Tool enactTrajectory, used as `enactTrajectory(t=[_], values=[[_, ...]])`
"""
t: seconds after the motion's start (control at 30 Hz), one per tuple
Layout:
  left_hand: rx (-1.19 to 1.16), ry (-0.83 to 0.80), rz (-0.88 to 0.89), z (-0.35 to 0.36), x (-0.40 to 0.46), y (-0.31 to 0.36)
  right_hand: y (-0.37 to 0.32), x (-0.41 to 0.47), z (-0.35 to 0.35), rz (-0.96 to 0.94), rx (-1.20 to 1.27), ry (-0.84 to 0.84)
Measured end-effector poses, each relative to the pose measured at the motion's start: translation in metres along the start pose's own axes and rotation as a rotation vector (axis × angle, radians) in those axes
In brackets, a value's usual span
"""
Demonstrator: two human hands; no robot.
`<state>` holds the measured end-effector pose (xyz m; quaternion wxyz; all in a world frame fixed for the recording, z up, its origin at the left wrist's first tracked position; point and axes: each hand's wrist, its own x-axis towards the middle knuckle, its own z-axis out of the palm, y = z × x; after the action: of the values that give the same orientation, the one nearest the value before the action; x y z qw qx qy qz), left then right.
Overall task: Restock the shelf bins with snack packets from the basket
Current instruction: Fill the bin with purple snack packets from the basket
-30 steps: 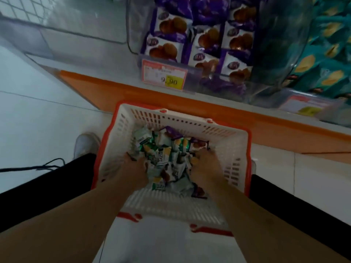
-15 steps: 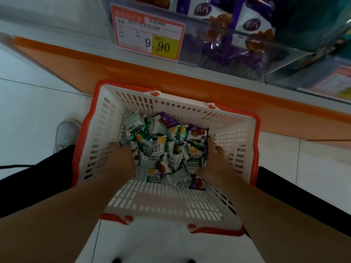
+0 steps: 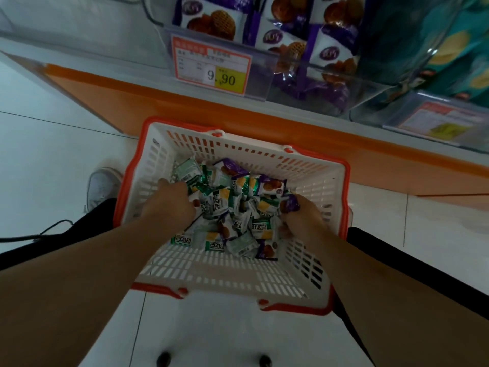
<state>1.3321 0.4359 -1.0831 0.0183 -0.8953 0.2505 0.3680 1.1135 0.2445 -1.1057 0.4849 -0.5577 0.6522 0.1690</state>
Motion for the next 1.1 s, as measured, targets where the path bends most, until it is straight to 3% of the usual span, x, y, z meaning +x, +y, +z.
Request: enactTrajectory(t=[0.17, 0.33, 0.47, 0.67, 0.83, 0.97, 1.1], values=[[-0.108, 0.043, 0.033, -0.024, -0.014, 0.005, -0.016, -0.018, -0.024, 0.122, 0.208, -0.041], [-0.381, -0.047, 0.08, -0.066, -0.037, 0.022, -0.033, -0.06, -0.041, 0.107, 0.391, -0.152], [-0.548, -0.084, 0.17, -0.123, -0.08, 0.045, -0.069, -0.123, -0.066, -0.066, 0.481, -0.338], [-0.994, -0.018, 0.227, -0.197, -0.155, 0.062, -0.134, -0.226, -0.116, -0.405, 0.569, -0.458], [-1.292, 0.08, 0.254, -0.241, -0.178, 0.088, -0.178, -0.275, -0.146, -0.594, 0.595, -0.286], [-1.323, 0.17, 0.317, -0.258, -0.163, 0.118, -0.21, -0.276, -0.16, -0.803, 0.513, 0.023], [-1.266, 0.233, 0.326, -0.259, -0.132, 0.139, -0.234, -0.248, -0.162, -0.873, 0.493, 0.169]])
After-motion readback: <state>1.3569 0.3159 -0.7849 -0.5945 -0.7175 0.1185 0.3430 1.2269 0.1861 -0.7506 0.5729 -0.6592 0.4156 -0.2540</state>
